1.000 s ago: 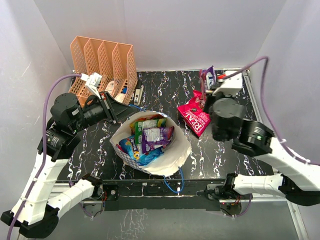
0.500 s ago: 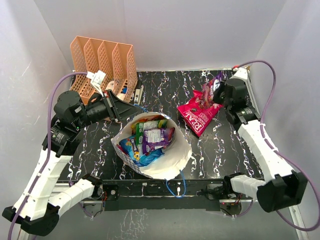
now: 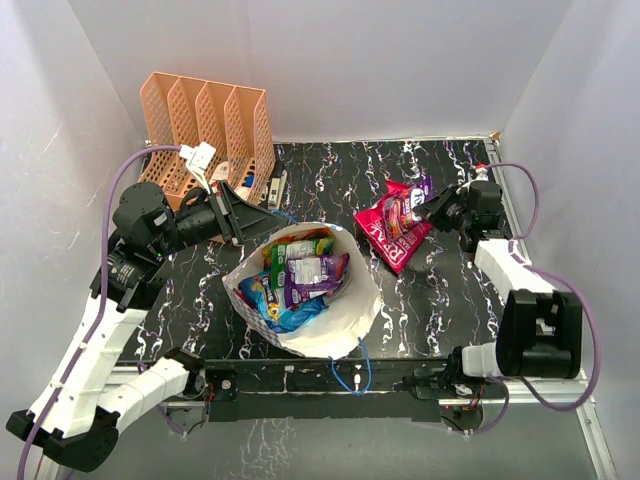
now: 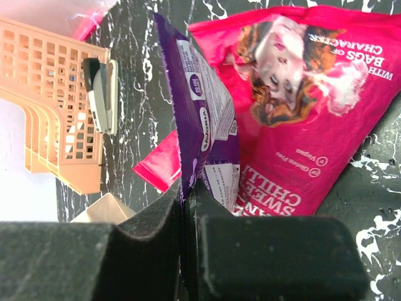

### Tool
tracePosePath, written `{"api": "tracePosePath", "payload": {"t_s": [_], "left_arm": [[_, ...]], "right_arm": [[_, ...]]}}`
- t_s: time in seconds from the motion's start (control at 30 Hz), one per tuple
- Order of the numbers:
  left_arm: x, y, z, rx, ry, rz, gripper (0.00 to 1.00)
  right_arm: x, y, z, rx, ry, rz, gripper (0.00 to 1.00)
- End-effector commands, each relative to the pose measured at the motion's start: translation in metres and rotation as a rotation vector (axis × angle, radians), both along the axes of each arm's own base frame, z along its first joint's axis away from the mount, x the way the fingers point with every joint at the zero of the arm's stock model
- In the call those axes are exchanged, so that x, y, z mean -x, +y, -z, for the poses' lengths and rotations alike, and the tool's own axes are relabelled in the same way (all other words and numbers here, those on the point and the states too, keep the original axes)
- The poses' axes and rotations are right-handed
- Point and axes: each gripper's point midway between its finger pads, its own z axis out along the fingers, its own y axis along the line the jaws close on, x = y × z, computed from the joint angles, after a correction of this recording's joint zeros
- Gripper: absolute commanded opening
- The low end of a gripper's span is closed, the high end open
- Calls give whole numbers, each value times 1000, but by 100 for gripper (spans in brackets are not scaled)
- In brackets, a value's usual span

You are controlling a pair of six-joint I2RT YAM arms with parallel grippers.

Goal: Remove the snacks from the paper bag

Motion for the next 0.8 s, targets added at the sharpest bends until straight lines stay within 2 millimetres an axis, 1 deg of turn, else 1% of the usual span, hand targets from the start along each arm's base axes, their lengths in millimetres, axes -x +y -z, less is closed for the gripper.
{"api": "tracePosePath", "payload": {"t_s": [0.0, 0.07, 0.13, 0.2, 0.27, 0.37, 0.43, 0.5, 0.57, 0.63, 0.7, 0.77], "left_arm": [[16, -1, -24, 52, -81, 63, 0], [15, -1, -22, 51, -72, 64, 0], [15, -1, -21, 47, -68, 64, 0], [16, -1, -19, 29, -67, 66, 0], [16, 1, -18, 12, -71, 59, 0], [15, 2, -17, 3, -73, 45, 0], [15, 2, -18, 4, -76, 48, 0], [14, 2, -17, -4, -76, 50, 0], [14, 2, -16, -13, -78, 45, 0], [14, 3, -16, -17, -80, 43, 0], [15, 3, -16, -22, -82, 45, 0], [14, 3, -16, -28, -86, 44, 0]], "right_arm": [[-23, 4, -10, -58, -139, -64, 7], [-27, 9, 7, -63, -129, -131, 7], [-28, 15, 28, -82, -68, -209, 7], [-28, 18, 56, -107, 9, -238, 7], [-27, 18, 76, -110, 71, -260, 7], [-28, 12, 94, -65, 127, -252, 8], [-29, 4, 96, -17, 132, -227, 9], [-30, -2, 86, 28, 114, -213, 16], [-31, -6, 80, 63, 118, -210, 26], [-30, -10, 74, 90, 123, -196, 31], [-34, -17, 62, 127, 99, -166, 35], [-39, -22, 55, 150, 82, -144, 37]]}}
